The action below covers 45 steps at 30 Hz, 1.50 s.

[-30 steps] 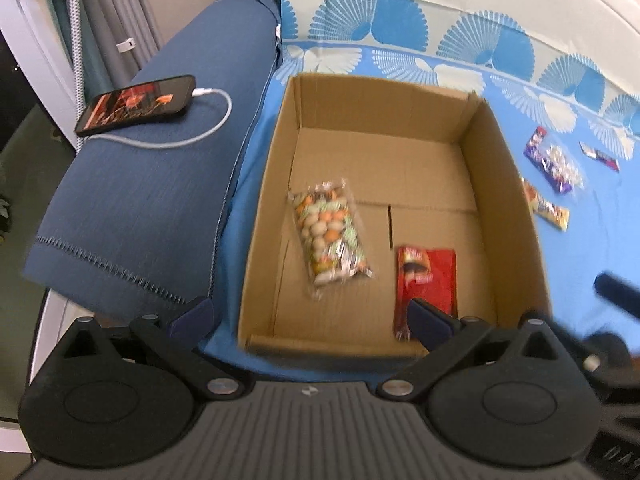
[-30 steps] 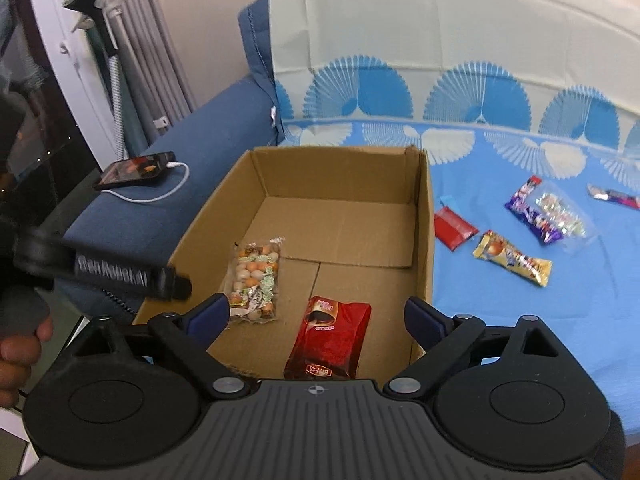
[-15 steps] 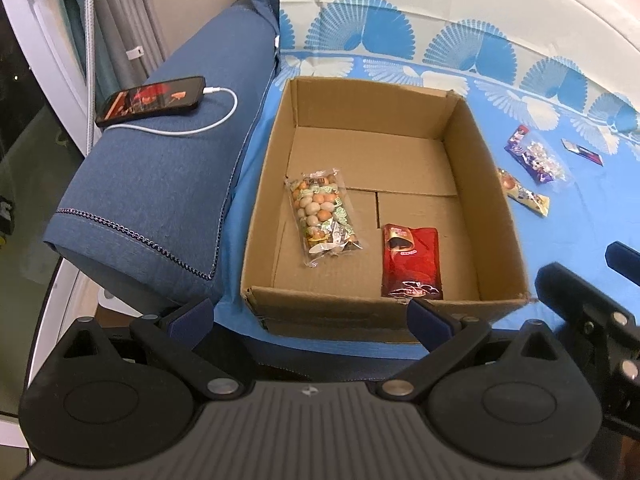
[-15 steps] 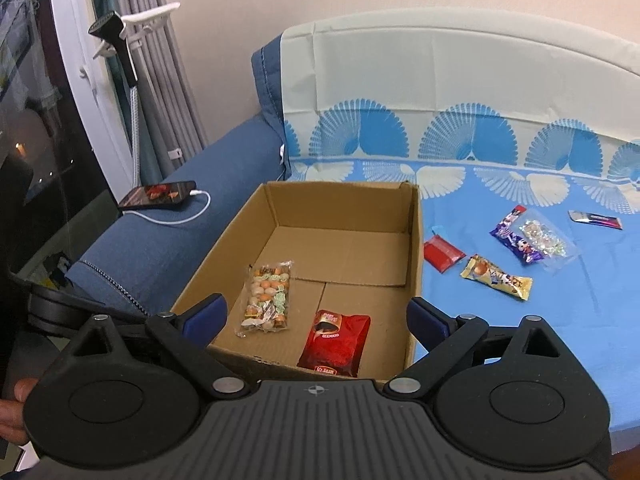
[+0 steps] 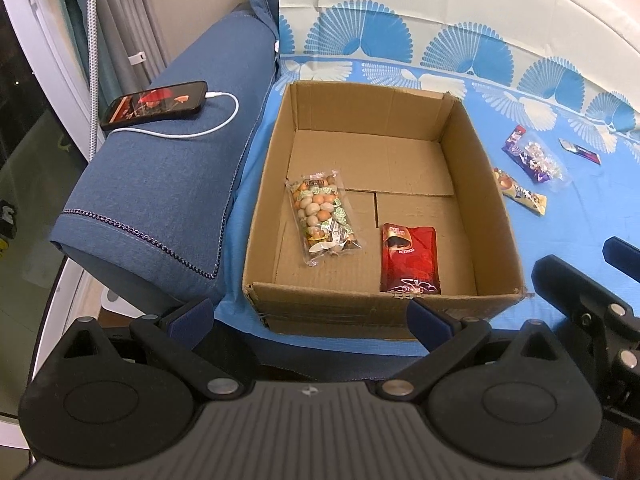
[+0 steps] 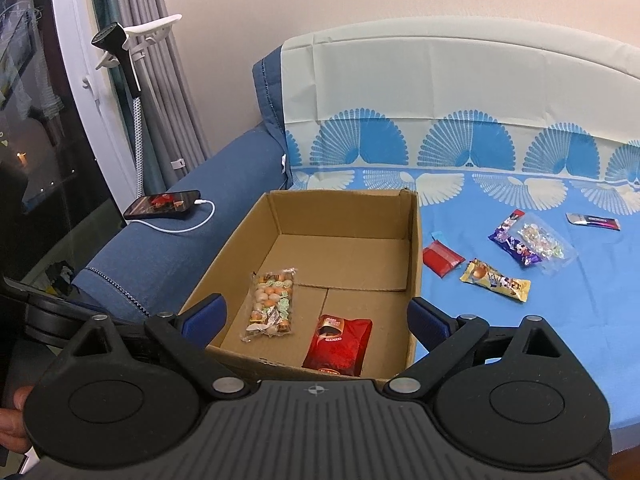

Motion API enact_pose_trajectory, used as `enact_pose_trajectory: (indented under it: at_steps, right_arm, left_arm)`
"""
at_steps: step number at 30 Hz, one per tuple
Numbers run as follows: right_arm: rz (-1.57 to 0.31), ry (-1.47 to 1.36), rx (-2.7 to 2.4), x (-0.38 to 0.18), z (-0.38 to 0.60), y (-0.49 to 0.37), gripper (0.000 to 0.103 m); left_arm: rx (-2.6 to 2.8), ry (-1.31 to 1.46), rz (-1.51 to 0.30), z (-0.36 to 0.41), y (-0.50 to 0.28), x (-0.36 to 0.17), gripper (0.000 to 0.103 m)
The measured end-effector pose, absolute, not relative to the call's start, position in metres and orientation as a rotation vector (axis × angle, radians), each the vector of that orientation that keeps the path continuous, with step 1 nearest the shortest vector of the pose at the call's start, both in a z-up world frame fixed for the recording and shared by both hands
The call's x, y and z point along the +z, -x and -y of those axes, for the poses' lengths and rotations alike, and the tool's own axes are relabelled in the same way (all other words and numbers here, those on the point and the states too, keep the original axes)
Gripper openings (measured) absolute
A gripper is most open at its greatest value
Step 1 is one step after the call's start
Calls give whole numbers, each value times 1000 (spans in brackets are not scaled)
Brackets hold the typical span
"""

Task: Organize snacks
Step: 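Open both tools to drop the peanut bag and red pouch into the box, then move both tools back toward the remaining snacks on the bed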

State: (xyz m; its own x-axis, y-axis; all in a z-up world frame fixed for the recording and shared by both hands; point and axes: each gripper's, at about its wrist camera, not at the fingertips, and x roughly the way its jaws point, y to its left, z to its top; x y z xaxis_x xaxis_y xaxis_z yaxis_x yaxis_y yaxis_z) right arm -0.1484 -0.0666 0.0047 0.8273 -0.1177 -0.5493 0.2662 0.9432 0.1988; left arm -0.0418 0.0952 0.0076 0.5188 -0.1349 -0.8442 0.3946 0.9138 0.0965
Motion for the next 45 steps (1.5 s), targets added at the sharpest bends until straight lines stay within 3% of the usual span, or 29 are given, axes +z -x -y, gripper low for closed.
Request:
enact_pose_trajectory:
  at_steps: [21, 45]
  right_arm:
    - [-583, -362, -237, -14, 98, 141, 97]
    - [-556, -519, -545, -59, 243, 166, 97]
  left_arm:
    - [-329, -356, -1027, -60, 23, -2, 103]
    - [-422, -502, -1044, 78, -4, -10, 103]
